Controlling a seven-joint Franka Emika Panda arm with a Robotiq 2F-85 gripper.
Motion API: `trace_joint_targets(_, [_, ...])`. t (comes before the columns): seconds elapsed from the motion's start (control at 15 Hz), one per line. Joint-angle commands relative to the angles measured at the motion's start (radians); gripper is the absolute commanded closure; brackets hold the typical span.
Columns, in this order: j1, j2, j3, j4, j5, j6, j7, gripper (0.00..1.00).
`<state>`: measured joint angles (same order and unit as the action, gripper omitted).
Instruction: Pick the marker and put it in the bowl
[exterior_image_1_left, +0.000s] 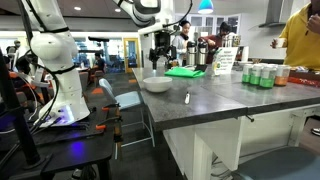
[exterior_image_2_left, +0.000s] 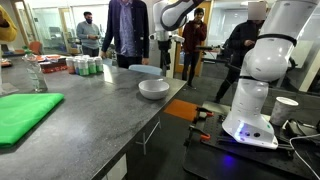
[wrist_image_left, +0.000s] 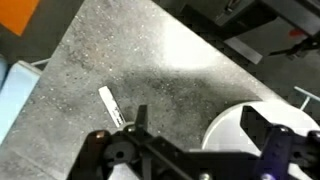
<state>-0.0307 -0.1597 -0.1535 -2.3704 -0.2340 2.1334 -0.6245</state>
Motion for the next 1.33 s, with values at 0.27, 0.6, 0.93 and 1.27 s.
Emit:
trace_joint_targets(0.27, [-0.011,0.007,0.010,0.004,-0.012,0.026,0.002,0.00])
trace_joint_targets(0.6, [-0.010,0.076,-0.004,0.019,-0.007,0.187,-0.231,0.00])
trace_joint_targets(0.93, [-0.045,0.214,0.007,0.060,0.044,0.360,-0.467,0.00])
trace_joint_targets(1.27, [-0.091,0.318,0.049,0.121,0.135,0.382,-0.591,0.00])
